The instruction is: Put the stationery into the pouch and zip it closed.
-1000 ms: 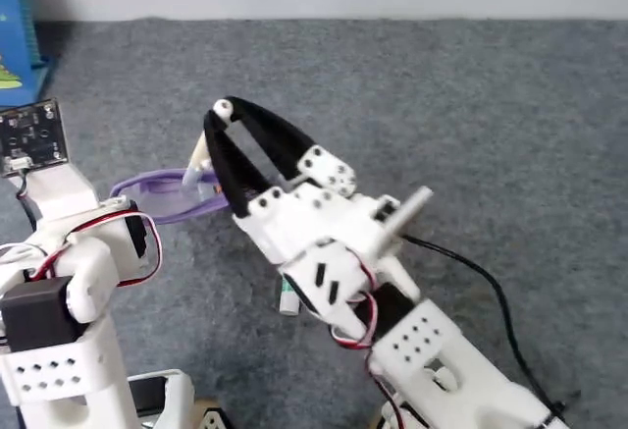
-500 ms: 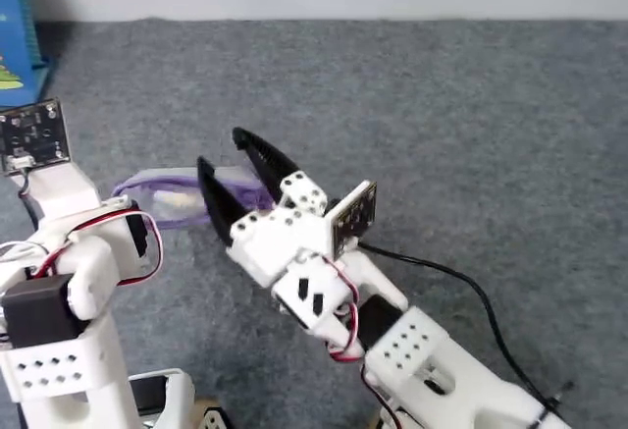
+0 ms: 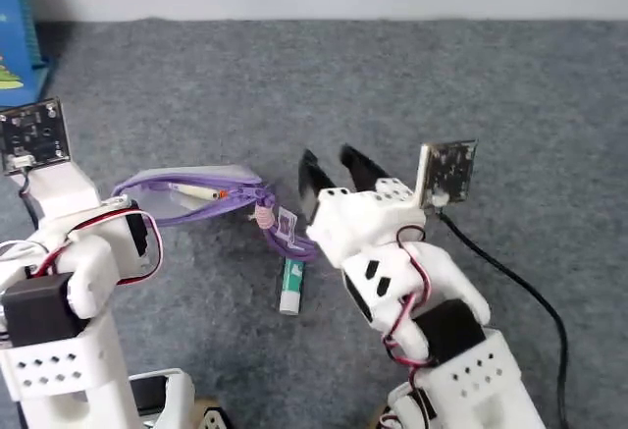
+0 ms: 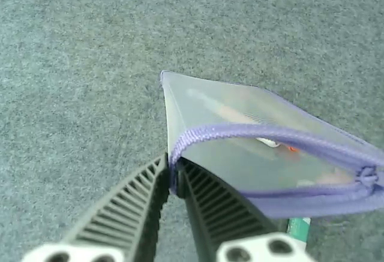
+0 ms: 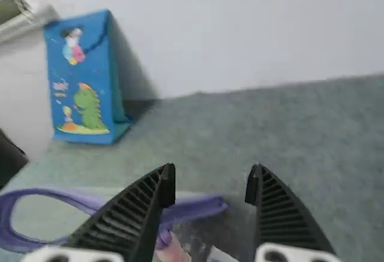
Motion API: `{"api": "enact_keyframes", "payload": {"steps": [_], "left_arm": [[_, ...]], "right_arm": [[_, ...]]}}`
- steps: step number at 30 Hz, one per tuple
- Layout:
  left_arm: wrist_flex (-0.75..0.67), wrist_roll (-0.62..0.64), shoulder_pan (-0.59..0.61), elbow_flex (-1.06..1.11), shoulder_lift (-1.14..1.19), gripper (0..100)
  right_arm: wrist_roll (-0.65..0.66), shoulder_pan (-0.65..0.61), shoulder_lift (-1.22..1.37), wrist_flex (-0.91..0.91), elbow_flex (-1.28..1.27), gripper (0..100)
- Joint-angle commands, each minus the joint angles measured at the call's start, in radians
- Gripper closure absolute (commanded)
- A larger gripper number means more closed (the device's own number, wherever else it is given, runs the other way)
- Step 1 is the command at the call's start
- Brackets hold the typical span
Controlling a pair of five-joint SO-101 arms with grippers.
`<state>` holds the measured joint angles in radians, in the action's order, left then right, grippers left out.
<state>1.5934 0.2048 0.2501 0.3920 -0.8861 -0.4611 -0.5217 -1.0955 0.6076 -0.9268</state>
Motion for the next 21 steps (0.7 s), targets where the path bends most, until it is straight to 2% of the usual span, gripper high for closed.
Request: {"api": "enact_keyframes", "payload": {"steps": [1, 8, 14, 17, 21], "left_arm": [[-0.012, 0.003, 0.006, -0.005, 0.006, 99], [-0.012, 0.003, 0.008, 0.004, 0.006, 99], [-0.012, 0.003, 0.008, 0.004, 0.006, 99], [-0.012, 0.003, 0.008, 0.004, 0.006, 99], [-0.012, 0.003, 0.008, 0.004, 0.006, 99]], "right_arm": [[-0.015, 0.041, 0.085, 0.094, 0.063, 81.4], [-0.032, 0.039, 0.444, 0.150, 0.068, 81.3], [-0.074, 0.033, 0.742, -0.058, 0.068, 81.2], [-0.074, -0.008, 0.832, -0.113, 0.069, 81.2], [-0.075, -0.099, 0.848, -0.068, 0.069, 81.2]]}}
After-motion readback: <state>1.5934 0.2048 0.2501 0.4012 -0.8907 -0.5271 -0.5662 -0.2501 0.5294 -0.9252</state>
